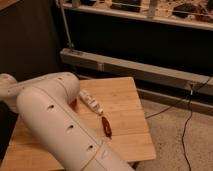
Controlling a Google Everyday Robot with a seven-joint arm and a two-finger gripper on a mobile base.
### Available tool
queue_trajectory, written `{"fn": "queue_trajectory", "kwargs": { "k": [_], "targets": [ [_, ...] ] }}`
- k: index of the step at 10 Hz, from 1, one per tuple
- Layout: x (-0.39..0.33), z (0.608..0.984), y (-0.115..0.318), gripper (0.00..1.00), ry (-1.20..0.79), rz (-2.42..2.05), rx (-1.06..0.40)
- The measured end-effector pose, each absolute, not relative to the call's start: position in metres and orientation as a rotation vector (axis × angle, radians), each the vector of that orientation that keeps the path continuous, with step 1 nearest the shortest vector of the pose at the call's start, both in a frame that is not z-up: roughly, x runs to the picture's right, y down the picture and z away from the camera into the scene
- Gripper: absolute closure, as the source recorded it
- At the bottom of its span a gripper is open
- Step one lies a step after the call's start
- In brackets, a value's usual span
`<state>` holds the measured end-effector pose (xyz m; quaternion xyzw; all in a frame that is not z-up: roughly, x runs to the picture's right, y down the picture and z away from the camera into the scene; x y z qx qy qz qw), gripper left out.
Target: Push the eraser across the table
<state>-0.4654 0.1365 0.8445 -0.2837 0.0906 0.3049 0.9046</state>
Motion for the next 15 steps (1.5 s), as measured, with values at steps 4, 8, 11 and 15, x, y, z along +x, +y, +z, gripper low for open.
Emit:
{"fn": "queue_trajectory", "kwargs": {
  "k": [4, 8, 11, 15],
  "targets": [
    [-0.455, 0.841, 0.163, 1.0, 0.22, 0.594, -0.607],
    [-0.463, 0.847, 0.15, 1.0, 0.204, 0.628, -0.599],
    [-0.466, 0.855, 0.145, 1.0, 0.217, 0.638, -0.576],
    [-0.466, 0.868, 0.145, 1.0, 0.238, 0.645, -0.558]
  ]
}}
